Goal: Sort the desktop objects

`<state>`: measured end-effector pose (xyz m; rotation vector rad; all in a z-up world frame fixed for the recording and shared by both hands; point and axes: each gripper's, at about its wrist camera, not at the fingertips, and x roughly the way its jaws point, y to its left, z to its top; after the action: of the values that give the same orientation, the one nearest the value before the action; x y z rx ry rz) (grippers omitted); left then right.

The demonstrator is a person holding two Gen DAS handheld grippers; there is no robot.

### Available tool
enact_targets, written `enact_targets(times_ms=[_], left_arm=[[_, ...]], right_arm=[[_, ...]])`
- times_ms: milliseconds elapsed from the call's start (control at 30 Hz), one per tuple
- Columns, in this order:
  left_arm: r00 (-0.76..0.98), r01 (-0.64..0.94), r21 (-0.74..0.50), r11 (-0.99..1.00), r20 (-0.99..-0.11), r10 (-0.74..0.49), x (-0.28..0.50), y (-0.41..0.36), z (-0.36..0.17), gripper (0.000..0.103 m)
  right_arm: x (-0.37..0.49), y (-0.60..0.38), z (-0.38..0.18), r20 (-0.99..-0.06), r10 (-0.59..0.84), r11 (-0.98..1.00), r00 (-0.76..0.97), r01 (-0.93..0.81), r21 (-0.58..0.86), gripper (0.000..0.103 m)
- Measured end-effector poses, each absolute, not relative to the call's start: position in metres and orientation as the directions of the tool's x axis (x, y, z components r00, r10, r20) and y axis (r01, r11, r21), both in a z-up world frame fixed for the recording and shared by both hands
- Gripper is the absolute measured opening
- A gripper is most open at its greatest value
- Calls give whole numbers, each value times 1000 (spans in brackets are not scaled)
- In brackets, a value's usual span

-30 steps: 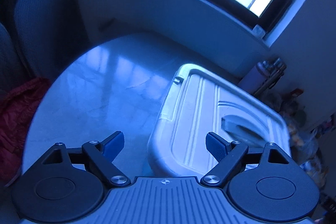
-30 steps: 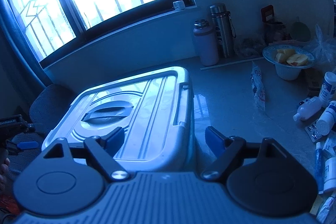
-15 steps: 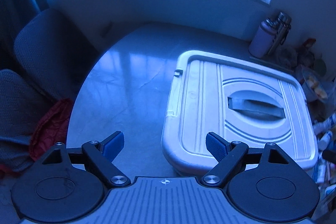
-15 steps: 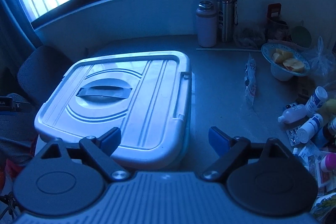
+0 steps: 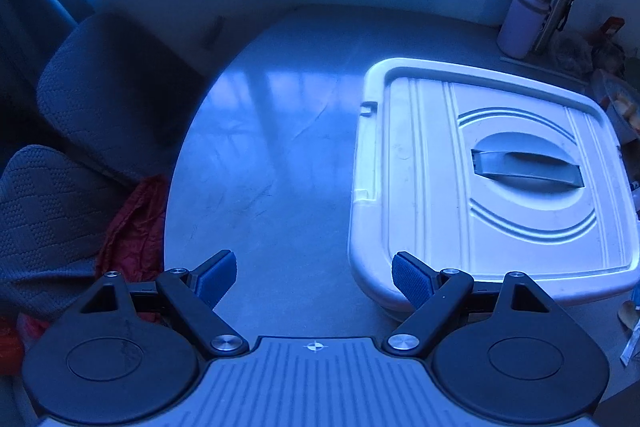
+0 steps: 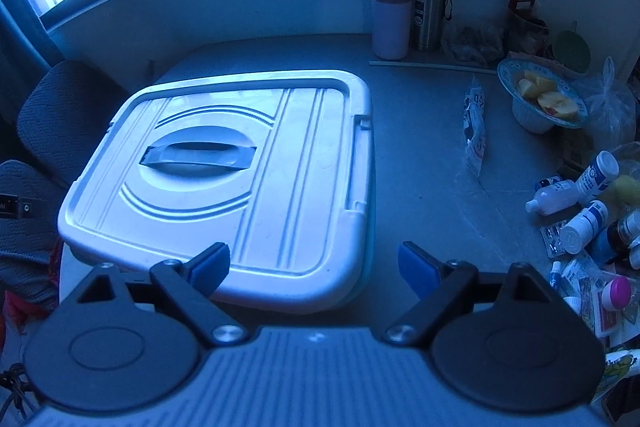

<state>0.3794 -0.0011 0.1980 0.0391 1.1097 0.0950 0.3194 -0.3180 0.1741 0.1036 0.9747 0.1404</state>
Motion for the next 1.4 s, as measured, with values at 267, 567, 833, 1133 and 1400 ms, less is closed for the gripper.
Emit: enact_targets(times_ms=[267,567,833,1133,1400], left_arm=[[421,-5,76,997,-904,71,403,-6,194,86],[384,33,40,999,-923,24,426,-16,174,86],[365,38,30,999,-931,14,432,-18,171,86],[397,61,36,998,-918,9,427,-26,173,79],[404,101,-9,995,-914,-49,415,-34,177,52]], right_arm=[[330,-318,173,-822,180,982,541,-56,178,89],[344,-326,166,-840,176,981,513,-18,194,71],[358,-328,156,-862,185,978,472,-7,207,44],[365,-332,150,-872,195,976,448,-4,216,43],[368,-338,151,-873,213,973,439,-12,231,34]])
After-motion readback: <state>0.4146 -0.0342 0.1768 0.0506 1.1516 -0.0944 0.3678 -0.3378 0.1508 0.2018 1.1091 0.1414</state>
